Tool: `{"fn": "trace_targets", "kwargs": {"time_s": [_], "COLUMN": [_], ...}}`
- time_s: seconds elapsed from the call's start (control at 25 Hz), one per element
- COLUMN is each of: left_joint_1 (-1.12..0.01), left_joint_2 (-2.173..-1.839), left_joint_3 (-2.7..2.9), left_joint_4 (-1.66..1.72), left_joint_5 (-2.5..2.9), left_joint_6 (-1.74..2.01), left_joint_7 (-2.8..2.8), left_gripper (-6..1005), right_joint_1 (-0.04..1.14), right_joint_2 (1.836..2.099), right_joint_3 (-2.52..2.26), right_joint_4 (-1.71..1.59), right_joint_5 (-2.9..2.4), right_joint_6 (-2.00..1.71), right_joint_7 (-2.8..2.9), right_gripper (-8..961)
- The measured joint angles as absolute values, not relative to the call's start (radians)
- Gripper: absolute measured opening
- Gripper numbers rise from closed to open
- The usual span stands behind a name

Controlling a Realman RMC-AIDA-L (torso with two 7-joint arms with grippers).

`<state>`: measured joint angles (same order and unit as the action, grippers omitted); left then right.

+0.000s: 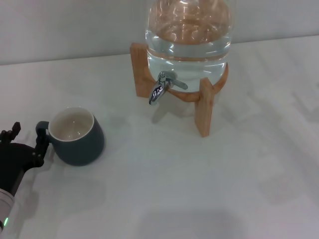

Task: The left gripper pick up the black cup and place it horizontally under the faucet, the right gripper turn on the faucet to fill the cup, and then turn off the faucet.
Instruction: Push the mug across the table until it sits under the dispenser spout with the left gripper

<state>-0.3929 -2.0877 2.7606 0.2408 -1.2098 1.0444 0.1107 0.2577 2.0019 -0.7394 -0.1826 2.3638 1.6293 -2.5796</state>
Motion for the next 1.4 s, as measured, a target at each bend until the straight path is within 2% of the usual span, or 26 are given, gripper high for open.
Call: {"fn": "trace_targets", "kwargs": {"time_s": [0.2,0.4,0.64,1.4], "left_joint_1": [-0.393,-0.398,-0.402,-0.444], "left_joint_2": [-2.088,-2.086,-2.087,-2.089], "left_joint_3": [2.761,2.761,2.761,2.763], "left_joint_4": [0.241,0.239,0.239,0.243], "left_joint_5": [-1.198,-1.179,-1.179,-1.122], "left_joint_6": [1.044,1.044,1.044,1.018], "left_joint_7": [0.111,0.115,0.126,0.129], "left_gripper": [526,285,98,76], "right_joint_1": [0.259,0.259,0.259,0.263], "right_joint_2": [2.002,2.002,2.002,2.001], "right_joint_3": [-0.739,-0.739,-0.739,-0.739], "right_joint_4": [-0.183,-0.183,-0.183,-0.183], "right_joint_5": [2.364,2.364,2.364,2.364], "right_joint_6": [1.629,1.629,1.629,1.629], "right_joint_7": [-2.580,-2.580,-2.580,-2.582], "right_gripper": [823,823,823,823]}}
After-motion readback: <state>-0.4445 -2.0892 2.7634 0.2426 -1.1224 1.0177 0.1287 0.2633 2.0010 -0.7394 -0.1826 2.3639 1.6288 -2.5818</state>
